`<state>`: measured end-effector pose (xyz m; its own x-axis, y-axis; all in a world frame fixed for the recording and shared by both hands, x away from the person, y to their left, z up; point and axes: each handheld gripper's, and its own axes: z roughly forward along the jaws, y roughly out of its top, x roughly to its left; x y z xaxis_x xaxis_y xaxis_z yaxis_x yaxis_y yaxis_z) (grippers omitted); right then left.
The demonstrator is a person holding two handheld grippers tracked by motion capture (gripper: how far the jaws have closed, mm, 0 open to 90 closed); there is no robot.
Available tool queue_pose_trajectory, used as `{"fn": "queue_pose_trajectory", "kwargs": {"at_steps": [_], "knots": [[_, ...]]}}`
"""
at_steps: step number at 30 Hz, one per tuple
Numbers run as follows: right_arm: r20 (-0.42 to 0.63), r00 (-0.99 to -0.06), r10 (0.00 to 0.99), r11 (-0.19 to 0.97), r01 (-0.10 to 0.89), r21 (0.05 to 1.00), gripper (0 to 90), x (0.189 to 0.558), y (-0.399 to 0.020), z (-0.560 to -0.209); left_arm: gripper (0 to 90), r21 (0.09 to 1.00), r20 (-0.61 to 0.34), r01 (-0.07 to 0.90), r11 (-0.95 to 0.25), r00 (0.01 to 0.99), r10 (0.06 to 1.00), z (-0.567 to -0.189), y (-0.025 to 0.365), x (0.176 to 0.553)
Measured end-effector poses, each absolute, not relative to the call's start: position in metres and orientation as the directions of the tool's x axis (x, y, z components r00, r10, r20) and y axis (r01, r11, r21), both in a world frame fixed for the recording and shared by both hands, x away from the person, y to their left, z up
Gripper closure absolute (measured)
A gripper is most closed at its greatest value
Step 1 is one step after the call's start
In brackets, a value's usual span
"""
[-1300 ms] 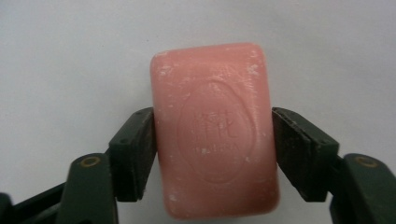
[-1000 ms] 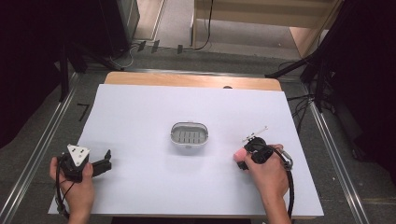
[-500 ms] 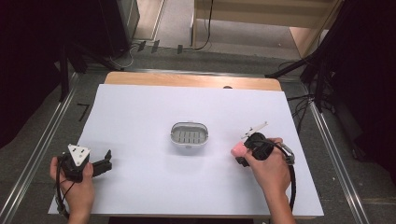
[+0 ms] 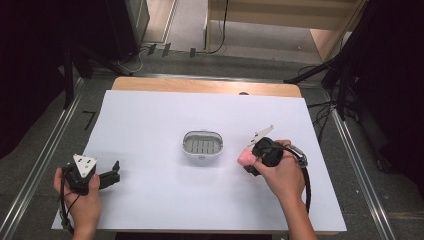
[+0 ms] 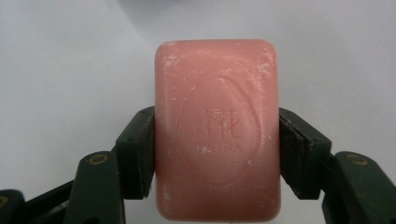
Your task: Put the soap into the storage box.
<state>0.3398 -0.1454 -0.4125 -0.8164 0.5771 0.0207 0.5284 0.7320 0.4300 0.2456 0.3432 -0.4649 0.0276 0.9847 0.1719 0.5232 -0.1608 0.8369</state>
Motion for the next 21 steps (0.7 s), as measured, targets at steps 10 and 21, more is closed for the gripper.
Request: {"fn": "queue_pose_trajectory", "kwargs": {"at_steps": [10,21], "knots": [[0.011,-0.868,0.496,0.767,0.444,0.463,38.6,0.35,-0.129,-0.403,0.0,0.835,0.178,0.524,-0.168,0.031,0.984,-0.465,0.342,0.246],[-0.028,-0.906,0.423,0.811,0.365,0.456,38.6,0.358,-0.11,-0.394,0.0,0.83,0.186,0.529,-0.177,0.037,0.982,-0.465,0.342,0.246]]}}
